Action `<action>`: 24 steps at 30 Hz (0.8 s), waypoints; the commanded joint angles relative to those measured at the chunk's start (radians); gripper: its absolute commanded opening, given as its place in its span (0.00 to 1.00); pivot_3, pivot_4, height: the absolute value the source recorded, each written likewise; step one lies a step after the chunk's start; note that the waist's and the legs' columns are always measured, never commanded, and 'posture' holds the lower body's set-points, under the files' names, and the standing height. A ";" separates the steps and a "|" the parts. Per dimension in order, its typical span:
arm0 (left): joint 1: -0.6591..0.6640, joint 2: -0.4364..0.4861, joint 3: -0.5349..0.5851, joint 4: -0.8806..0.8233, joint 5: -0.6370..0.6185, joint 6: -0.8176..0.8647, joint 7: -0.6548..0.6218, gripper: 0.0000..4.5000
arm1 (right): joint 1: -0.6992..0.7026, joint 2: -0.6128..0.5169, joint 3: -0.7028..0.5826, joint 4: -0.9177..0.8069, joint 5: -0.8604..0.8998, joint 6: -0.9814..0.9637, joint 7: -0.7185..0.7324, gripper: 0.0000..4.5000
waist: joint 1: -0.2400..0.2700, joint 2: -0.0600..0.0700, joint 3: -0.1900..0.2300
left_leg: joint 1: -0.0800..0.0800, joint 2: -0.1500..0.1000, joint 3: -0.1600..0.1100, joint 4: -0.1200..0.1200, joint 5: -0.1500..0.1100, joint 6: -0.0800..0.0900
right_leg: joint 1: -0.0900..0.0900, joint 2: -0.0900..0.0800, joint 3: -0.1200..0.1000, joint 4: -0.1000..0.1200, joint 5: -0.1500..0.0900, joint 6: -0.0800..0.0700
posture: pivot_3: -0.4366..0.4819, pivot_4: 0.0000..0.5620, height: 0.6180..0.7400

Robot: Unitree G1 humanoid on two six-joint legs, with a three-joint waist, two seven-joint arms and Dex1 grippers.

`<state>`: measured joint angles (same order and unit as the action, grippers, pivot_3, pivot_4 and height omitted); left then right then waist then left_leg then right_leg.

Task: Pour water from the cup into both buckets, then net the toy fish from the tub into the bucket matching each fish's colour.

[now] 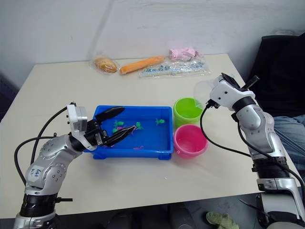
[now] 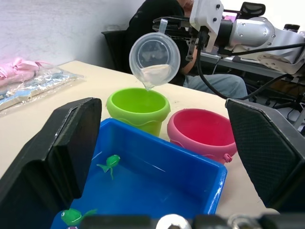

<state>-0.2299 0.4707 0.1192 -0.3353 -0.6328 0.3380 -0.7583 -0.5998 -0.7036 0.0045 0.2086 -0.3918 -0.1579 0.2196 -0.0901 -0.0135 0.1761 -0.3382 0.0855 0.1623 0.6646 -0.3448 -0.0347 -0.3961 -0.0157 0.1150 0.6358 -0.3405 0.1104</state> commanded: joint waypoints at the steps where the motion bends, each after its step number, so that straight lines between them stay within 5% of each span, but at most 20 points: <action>1: 0.005 -0.004 0.003 -0.039 -0.007 -0.006 0.005 1.00 | -0.036 -0.021 -0.004 -0.007 -0.027 -0.037 -0.034 0.03 | -0.001 0.000 0.000 | 0.000 0.000 0.000 0.000 0.000 0.000 | 0.000 0.000 0.000 0.000 0.000 0.000 | 0.48 0.27 1.00; 24: 0.021 -0.010 -0.005 -0.051 -0.011 -0.004 0.008 1.00 | -0.071 -0.062 0.059 0.034 -0.223 -0.154 -0.170 0.03 | -0.022 0.000 0.000 | 0.000 0.001 0.000 0.000 0.000 0.000 | 0.000 0.000 0.000 0.000 0.000 0.000 | 0.48 0.27 1.00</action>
<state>-0.2138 0.4640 0.1087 -0.3459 -0.6329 0.3380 -0.7530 -0.6459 -0.7433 0.0732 0.2616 -0.6005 -0.2978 0.0822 -0.1119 -0.0135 0.1761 -0.3379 0.0860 0.1624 0.6645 -0.3447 -0.0350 -0.3962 -0.0156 0.1151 0.6363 -0.3406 0.1102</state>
